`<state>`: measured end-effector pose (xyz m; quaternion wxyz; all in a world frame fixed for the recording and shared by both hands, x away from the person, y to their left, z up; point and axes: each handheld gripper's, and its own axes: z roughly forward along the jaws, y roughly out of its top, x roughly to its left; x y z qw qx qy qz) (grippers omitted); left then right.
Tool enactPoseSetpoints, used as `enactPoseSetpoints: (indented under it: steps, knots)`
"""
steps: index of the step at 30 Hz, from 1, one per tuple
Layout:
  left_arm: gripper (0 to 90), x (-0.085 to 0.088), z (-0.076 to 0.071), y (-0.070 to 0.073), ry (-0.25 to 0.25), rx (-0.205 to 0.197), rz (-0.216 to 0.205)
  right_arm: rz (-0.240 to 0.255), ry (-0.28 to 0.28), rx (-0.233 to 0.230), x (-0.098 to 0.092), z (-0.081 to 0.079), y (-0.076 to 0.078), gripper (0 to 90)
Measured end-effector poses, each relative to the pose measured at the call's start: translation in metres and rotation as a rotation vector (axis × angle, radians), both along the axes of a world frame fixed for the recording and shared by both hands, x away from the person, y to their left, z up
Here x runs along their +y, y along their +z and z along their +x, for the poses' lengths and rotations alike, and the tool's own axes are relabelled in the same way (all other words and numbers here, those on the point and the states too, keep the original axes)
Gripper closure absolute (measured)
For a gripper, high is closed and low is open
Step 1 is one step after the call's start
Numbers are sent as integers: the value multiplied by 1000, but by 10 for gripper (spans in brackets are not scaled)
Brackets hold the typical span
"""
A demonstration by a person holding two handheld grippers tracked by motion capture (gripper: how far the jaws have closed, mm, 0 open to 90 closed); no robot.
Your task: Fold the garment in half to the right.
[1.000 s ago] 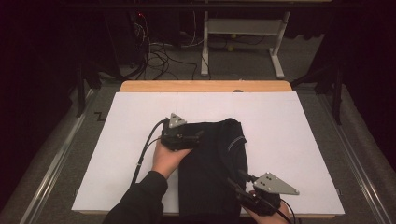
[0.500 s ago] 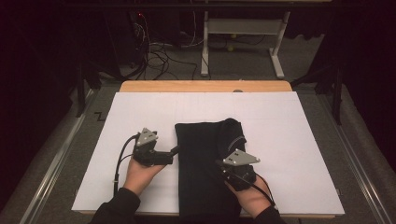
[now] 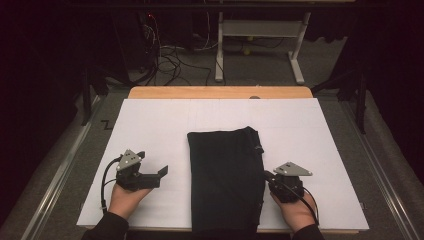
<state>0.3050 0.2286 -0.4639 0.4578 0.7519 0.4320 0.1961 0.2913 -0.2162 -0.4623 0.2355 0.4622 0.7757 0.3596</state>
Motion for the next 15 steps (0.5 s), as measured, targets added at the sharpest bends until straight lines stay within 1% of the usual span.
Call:
enactPoseSetpoints:
  steps: [2, 4, 5, 6, 7, 8, 9, 10, 12, 15]
  knots:
    - [0, -1, -5, -2, -19, -2, 9, 10, -18, -28, -13, -4, -2, 885]
    - [0, -1, -8, -5, -36, -3, 18, 38, -26, -66, -28, -9, -1, 865]
    - [0, -2, -10, -6, -48, -2, 18, 44, -35, -75, -34, -11, 0, 851]
    - [0, -2, -13, -6, -55, -13, 23, 54, -46, -92, -41, -13, 1, 835]
    - [0, -2, -16, -6, -55, -38, 29, 66, -51, -114, -48, -14, 2, 819]
    - [0, -1, -20, -4, -60, -57, 27, 81, -53, -135, -55, -16, 2, 800]
    - [0, 0, -22, -3, -64, -64, 14, 105, -55, -156, -64, -17, 2, 780]
    - [0, 2, -23, -3, -67, -66, 2, 131, -48, -172, -69, -19, 2, 747]
    - [0, 5, -24, -2, -63, -69, -20, 145, -27, -206, -75, -22, 2, 659]
    - [0, 9, -23, -3, -49, -67, -31, 169, 0, -264, -75, -28, 3, 459]
